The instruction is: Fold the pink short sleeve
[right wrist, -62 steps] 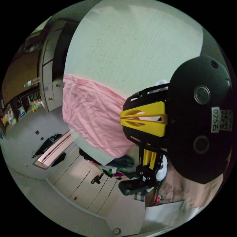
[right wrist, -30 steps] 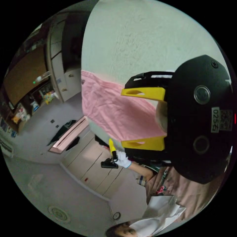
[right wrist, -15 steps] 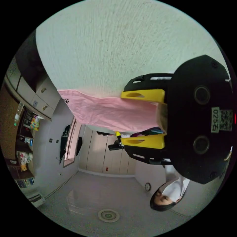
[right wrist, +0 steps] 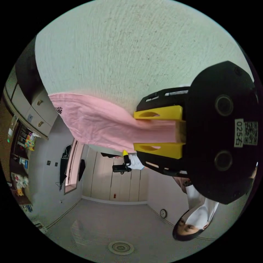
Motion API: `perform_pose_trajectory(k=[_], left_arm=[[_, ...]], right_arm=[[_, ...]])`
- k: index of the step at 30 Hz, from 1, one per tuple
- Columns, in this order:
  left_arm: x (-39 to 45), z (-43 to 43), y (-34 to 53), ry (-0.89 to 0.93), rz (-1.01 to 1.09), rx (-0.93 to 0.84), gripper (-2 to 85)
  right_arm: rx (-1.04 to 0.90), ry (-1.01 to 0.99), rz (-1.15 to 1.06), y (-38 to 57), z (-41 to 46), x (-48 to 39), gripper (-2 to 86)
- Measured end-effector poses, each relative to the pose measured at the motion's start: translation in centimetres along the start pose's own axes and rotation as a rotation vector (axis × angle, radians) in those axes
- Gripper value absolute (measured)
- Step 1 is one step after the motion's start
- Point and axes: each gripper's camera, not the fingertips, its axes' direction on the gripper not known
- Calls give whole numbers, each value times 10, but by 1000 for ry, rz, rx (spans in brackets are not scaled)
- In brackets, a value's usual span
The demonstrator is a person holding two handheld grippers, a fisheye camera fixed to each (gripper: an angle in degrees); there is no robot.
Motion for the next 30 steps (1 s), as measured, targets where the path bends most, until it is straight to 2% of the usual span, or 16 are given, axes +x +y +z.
perform_pose_trajectory(k=[4, 9, 11, 14, 17, 23, 26, 30], left_arm=[[-7, -6, -7, -2, -26, 0, -4], [-13, -26, -1, 110, -6, 34, -15], [2, -58, 12, 231, 99, 137, -16], [53, -102, 35, 342, 271, 247, -16], [135, -144, 56, 327, 422, 313, -16], [300, -216, 95, 265, 652, 401, -15], [352, -235, 92, 219, 697, 419, -16], [369, -236, 41, 107, 668, 398, -16]], right_arm=[[-28, 72, -7, -1, -1, 16, 47], [-53, -220, -55, 3, -7, 54, 5], [-11, -367, -122, 17, -15, 55, 0], [32, -449, -241, 41, -33, 33, -3], [57, -518, -348, 69, -54, -9, -4], [140, -443, -595, 132, -99, -116, -5], [178, -389, -666, 149, -113, -146, -5], [206, -291, -675, 132, -117, -148, -5]])
